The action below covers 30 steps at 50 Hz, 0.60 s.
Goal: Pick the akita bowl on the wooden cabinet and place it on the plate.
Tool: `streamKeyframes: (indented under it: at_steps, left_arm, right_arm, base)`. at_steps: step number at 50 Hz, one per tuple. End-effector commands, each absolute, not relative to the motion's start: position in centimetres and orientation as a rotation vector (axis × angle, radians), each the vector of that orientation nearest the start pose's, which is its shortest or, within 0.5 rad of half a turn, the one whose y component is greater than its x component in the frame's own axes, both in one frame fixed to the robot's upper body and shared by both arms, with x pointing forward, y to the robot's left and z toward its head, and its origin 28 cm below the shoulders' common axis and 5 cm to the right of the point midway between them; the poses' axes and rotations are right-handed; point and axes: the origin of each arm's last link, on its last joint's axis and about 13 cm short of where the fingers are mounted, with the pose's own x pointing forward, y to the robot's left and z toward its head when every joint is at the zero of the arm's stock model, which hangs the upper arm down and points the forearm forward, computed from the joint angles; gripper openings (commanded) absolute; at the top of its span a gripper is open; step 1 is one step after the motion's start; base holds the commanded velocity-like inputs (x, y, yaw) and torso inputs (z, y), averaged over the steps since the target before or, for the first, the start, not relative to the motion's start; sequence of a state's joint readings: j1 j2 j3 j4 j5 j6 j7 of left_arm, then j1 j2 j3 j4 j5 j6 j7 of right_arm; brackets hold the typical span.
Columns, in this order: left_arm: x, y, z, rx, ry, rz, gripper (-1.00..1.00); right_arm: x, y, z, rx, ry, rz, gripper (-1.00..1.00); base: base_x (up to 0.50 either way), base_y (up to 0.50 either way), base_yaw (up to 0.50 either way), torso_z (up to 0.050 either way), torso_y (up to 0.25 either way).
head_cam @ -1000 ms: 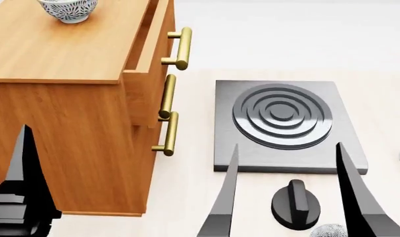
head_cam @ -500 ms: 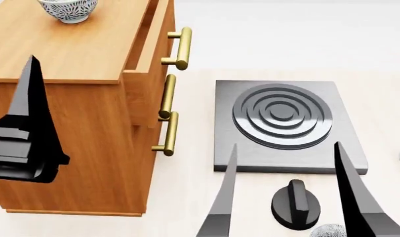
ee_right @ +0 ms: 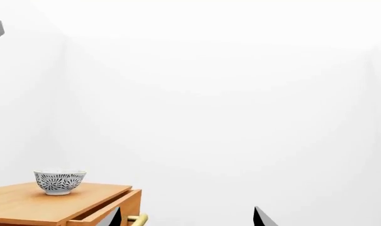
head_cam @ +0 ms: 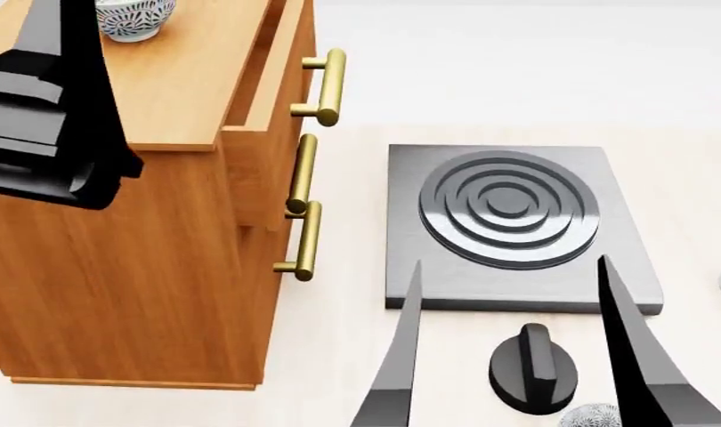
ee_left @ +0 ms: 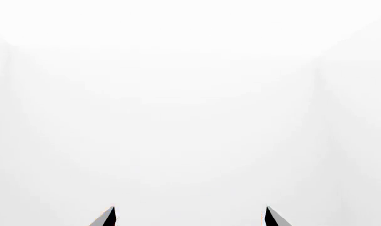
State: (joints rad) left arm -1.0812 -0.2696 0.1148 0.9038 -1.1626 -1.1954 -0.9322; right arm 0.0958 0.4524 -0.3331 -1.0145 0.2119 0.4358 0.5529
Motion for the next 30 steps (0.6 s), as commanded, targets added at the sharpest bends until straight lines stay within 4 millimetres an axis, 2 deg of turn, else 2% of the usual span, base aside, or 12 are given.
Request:
streamKeyframes:
  at_steps: [1, 8, 21, 30]
  left_arm:
    - [19.33, 16.57, 33.68, 0.012, -0.6, -0.192, 1.0]
    - [19.22, 16.51, 34.25, 0.012, -0.614, -0.192, 1.0]
    - [19.05, 16.36, 34.1, 0.009, -0.618, -0.201, 1.0]
    - [18.79, 16.28, 34.32, 0.013, -0.625, -0.206, 1.0]
  right_arm:
    - [15.34, -8.52, 18.09, -0.056, -0.551, 0.031, 1.0]
    - [15.33, -8.54, 18.1, -0.059, -0.553, 0.03, 1.0]
    - [15.27, -8.45, 18.11, -0.067, -0.551, 0.032, 1.0]
    - [15.18, -8.43, 18.15, -0.066, -0.555, 0.035, 1.0]
  base:
    - [0.11, 0.0, 0.0, 0.0, 0.0]
    - [0.28, 0.0, 0.0, 0.0, 0.0]
    - [0.35, 0.0, 0.0, 0.0, 0.0]
    - [0.01, 0.0, 0.0, 0.0, 0.0]
